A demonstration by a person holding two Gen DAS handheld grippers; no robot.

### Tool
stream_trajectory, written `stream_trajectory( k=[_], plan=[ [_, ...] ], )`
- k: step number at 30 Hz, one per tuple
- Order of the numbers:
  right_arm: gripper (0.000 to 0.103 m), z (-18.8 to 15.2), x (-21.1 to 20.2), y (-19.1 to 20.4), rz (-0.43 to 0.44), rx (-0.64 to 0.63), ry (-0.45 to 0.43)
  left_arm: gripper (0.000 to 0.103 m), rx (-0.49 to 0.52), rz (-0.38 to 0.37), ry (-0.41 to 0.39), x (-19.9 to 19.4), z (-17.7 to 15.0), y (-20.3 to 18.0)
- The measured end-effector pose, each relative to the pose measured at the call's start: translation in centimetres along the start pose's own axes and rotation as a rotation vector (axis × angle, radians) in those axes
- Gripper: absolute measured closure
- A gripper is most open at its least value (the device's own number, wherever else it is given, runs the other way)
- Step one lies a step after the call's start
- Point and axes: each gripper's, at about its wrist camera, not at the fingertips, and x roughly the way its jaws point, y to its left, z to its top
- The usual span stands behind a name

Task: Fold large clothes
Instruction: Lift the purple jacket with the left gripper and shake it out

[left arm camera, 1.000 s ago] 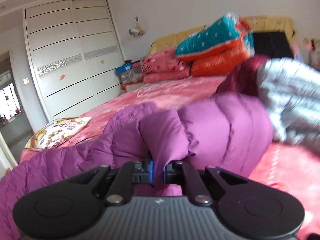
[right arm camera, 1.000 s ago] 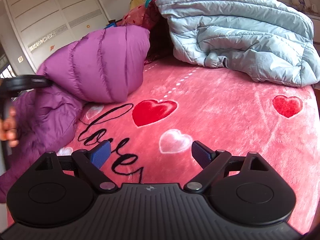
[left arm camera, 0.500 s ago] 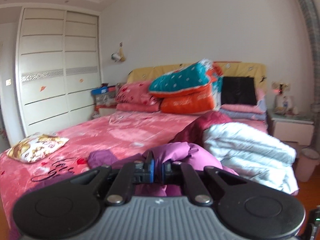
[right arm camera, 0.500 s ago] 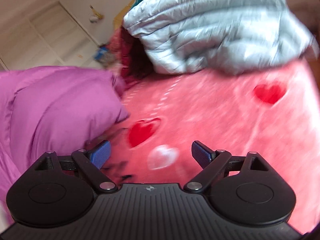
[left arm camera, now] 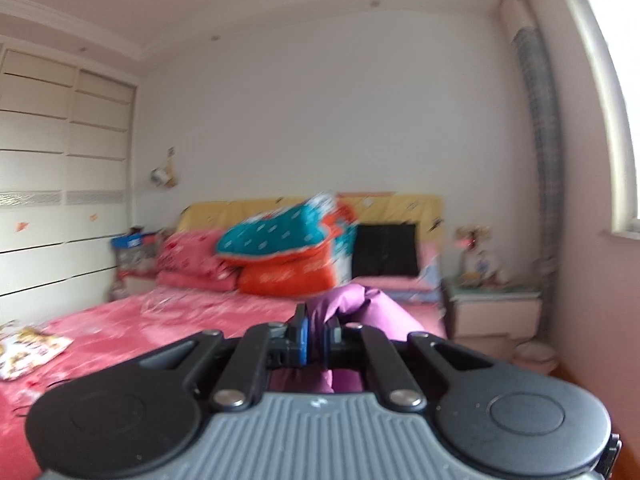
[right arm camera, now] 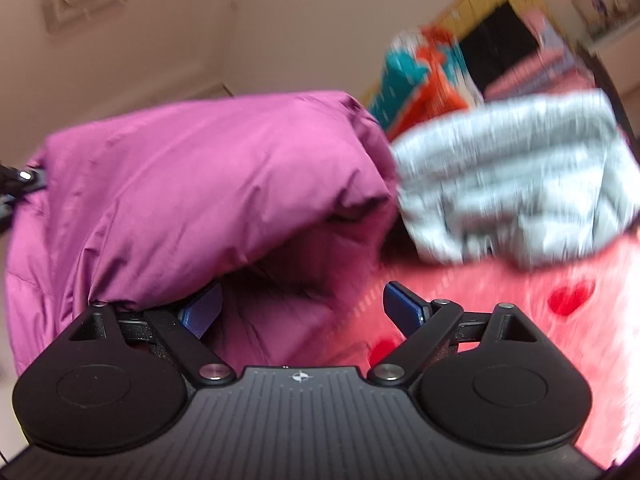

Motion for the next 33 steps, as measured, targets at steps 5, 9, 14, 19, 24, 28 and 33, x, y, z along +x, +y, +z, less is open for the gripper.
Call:
stream_trajectory(
  k=[5, 9, 14, 19, 24, 28, 33],
  plan=[
    [0.000, 3.9, -5.3, 3.5, 0.050, -0.074, -0.142, 0.100, -0.059, -0.095, -0.074, -1.5, 1.5, -0.6],
    [0.000, 7.5, -8.8, 7.1, 0.116, -0.081, -0.233, 0.100, -0.108, -0.122, -0.127, -2.1, 2.5, 0.5],
    [0.000, 7.9, -5.7, 9.1, 0.123, -0.094, -0.180, 0.100, -0.131, -0.031, -0.114, 0.4, 1.1, 4.1],
    [0.000, 6.9, -1.6, 10.3, 0.100, -0.118, -0.087, 0.099, -0.190, 0.124, -0.045, 3.6, -1.9, 9.9],
    [0.000, 5.5, 4.2, 11.6, 0.054, -0.208, -0.008, 0.099, -0.223, 0.324, 0.024, 7.0, -6.1, 17.0],
    [0.000, 3.7, 8.3, 11.1, 0.021, -0.231, 0.057, 0.099, -0.245, 0.503, 0.074, 8.8, -9.6, 22.7],
    [0.000, 1.0, 11.5, 9.4, -0.033, -0.261, 0.154, 0.095, -0.268, 0.686, 0.162, 10.6, -14.7, 29.4]
  ],
)
